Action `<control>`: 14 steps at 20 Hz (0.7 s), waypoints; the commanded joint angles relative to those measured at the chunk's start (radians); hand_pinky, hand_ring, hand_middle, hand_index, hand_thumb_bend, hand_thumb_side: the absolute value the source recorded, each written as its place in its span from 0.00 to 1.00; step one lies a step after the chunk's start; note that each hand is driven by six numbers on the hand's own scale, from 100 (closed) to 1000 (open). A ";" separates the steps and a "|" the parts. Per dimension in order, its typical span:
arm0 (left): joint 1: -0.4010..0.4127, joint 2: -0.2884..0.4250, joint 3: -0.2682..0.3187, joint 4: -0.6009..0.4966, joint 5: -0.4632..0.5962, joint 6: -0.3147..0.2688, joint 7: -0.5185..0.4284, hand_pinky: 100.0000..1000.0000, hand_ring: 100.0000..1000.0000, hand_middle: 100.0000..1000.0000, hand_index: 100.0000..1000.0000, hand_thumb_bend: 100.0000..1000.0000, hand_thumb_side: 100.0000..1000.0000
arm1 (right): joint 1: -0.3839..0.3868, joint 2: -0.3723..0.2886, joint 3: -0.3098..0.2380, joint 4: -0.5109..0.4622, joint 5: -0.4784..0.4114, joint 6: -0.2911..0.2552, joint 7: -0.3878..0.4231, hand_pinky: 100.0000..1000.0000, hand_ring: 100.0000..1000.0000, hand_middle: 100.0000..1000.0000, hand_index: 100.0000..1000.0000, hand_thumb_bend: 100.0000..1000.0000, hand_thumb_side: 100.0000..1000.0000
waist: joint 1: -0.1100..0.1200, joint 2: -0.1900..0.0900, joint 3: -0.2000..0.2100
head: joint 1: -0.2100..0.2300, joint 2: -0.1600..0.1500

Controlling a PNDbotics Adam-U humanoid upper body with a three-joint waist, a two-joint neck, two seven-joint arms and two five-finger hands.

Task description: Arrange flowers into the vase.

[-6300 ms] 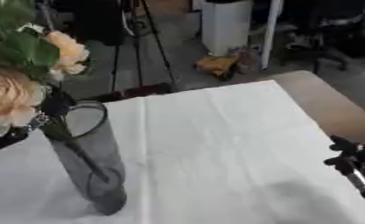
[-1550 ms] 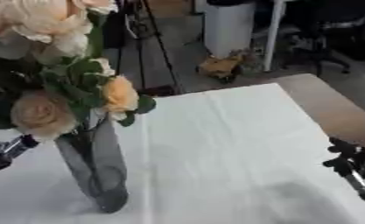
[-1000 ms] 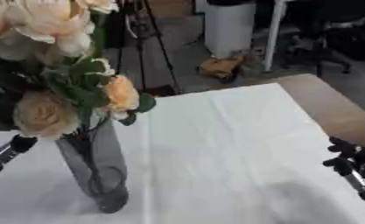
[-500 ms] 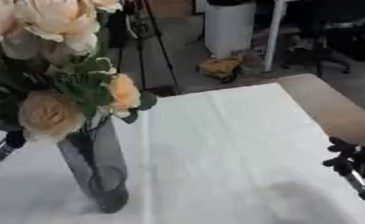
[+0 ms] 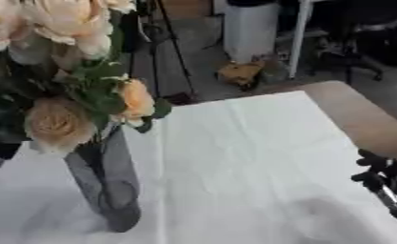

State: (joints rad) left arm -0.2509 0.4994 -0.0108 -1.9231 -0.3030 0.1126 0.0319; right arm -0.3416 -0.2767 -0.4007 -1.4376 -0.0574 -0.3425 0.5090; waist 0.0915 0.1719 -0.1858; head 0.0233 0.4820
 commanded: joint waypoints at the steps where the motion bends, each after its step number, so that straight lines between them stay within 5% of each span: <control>1: -0.004 0.014 0.017 -0.013 0.008 -0.003 0.011 0.52 0.64 0.50 0.72 0.53 0.89 | -0.007 -0.022 -0.007 -0.019 0.001 0.000 -0.004 0.62 0.97 0.31 0.67 0.41 0.48 | -0.012 -0.017 -0.001 | -0.003 -0.013; 14: 0.019 -0.024 0.028 -0.015 0.103 0.001 0.156 0.48 0.61 0.49 0.72 0.31 0.92 | -0.006 -0.019 -0.009 -0.023 -0.001 0.003 -0.008 0.62 0.97 0.32 0.67 0.41 0.48 | -0.017 -0.020 0.006 | 0.000 -0.016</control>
State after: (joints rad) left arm -0.2273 0.4639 0.0100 -1.9239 -0.2120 0.1138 0.1696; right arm -0.3412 -0.2767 -0.4044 -1.4376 -0.0571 -0.3387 0.5048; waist 0.0915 0.1719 -0.1797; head 0.0242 0.4746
